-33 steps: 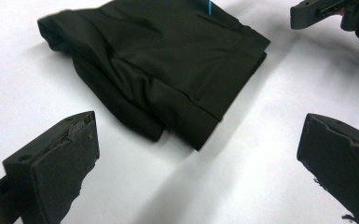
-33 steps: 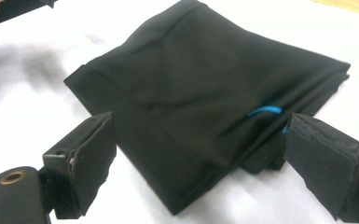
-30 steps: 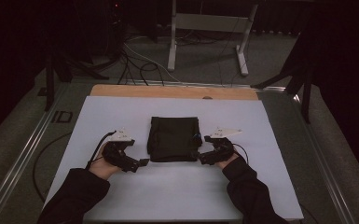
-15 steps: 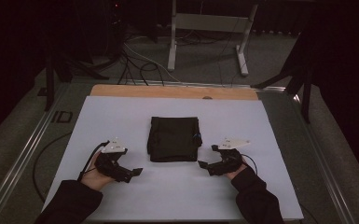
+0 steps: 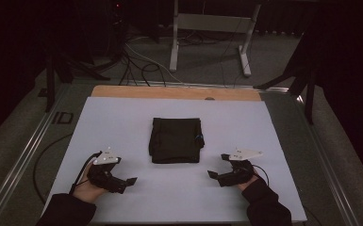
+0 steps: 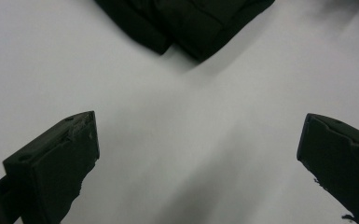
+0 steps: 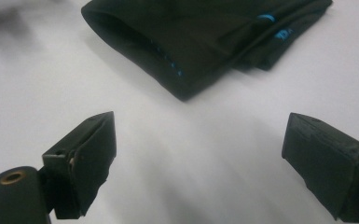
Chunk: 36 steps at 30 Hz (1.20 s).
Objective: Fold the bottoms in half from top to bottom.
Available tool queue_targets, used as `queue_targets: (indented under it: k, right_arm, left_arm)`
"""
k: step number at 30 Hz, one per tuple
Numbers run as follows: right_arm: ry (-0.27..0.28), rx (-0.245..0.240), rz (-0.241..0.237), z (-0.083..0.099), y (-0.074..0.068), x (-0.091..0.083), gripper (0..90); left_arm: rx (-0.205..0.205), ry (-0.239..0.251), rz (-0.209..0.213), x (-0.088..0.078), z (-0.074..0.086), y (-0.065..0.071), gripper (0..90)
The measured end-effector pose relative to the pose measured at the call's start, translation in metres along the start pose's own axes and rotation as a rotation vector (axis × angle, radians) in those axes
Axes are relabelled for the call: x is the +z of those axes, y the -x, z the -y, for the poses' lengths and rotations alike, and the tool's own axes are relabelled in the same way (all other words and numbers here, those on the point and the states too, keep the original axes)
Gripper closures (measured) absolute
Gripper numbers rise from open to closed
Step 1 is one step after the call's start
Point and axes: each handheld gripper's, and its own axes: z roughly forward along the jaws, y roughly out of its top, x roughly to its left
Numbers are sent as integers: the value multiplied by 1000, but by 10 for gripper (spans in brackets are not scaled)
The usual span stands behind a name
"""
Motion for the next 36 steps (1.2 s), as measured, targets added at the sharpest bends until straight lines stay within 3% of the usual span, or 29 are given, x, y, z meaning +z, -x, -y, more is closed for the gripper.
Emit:
queue_targets:
  k: [13, 16, 31, 36]
  right_arm:
    - [5, 13, 49, 20, 0, -27, 99]
    - [-2, 21, 54, 28, 2, -35, 99]
    - [-3, 48, 115, 50, 4, -59, 99]
    - [-6, 44, 147, 54, 5, -66, 99]
  left_arm:
    - [-47, -4, -35, -13, 25, -4, 5]
    - [-48, -13, -60, -18, 33, -4, 5]
    - [-87, -11, -84, -34, 52, -8, 5]
    - [-96, -5, -110, -41, 59, -10, 5]
